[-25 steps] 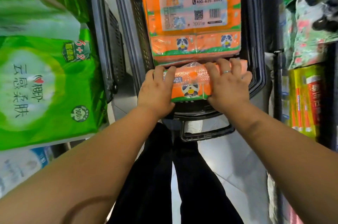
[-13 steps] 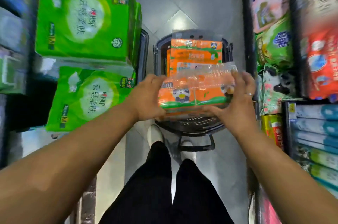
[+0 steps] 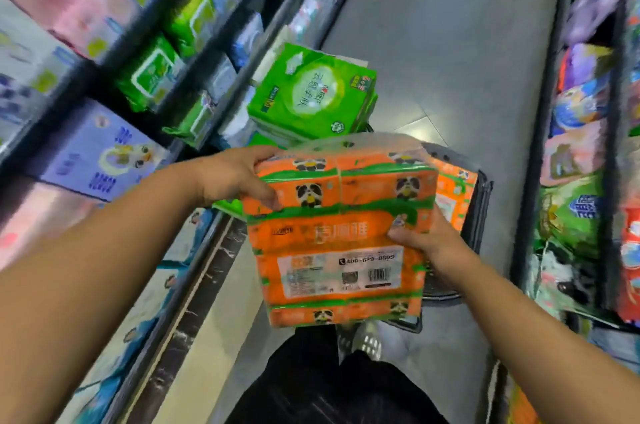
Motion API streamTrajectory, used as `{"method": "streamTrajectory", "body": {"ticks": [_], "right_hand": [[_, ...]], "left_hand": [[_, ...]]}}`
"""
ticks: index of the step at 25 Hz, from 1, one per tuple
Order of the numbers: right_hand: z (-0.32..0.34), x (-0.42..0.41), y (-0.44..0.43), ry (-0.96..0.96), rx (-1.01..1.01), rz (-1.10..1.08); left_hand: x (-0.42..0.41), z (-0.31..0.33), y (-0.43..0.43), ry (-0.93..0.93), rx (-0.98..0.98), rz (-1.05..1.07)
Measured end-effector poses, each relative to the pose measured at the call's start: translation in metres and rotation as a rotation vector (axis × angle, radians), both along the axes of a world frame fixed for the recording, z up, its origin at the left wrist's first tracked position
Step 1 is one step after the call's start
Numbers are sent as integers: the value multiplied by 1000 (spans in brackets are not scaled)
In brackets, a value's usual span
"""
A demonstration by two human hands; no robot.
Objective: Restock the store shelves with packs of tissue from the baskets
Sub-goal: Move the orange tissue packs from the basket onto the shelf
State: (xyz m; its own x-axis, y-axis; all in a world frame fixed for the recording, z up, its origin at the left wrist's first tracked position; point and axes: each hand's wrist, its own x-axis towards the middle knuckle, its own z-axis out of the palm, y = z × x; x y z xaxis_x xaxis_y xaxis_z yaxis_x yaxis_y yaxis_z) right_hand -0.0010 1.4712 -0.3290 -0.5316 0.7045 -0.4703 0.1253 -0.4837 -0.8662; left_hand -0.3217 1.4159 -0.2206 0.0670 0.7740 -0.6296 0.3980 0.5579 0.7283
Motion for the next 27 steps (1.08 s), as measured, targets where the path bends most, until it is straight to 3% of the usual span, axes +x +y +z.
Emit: {"method": "streamTrajectory", "body": {"ticks": [4,9,13,17,21,27], "right_hand": [[28,-46,-28,68,15,85],[65,-121,-59,66,79,255],[96,-196,-97,68,117,417],[122,-267,-152,117,94,540],[141,-342,-222,160,106,656],[161,-422,-298,176,131,720]], "left_hand": [[-28,17,-83,-145,137,526],[-43,26,-189,-92,389,991],[-64,34,-287,-55,512,1168],[-81,39,-371,-61,458,1186],[-115,49,-449,-13,471,1363],[-171,72,-517,-73,559,1617]]}}
